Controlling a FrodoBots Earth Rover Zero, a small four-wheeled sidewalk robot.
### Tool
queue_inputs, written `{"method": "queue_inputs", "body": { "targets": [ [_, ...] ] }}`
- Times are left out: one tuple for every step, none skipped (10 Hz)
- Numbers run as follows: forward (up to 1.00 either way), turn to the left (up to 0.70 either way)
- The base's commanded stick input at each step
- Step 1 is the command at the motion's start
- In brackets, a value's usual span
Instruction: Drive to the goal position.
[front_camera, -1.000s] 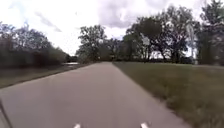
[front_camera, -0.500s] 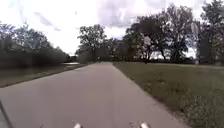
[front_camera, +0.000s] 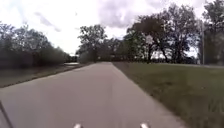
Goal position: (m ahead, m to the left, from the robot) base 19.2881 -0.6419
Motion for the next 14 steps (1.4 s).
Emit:
{"method": "queue_inputs", "body": {
  "targets": [
    [1.0, 0.0],
    [1.0, 0.0],
    [1.0, 0.0],
    [1.0, 0.0],
    [1.0, 0.0],
    [1.0, 0.0],
    [1.0, 0.0],
    [1.0, 0.0],
    [1.0, 0.0],
    [1.0, 0.0],
    [1.0, 0.0],
    [1.0, 0.0],
    [1.0, 0.0],
    [1.0, 0.0]
  ]
}}
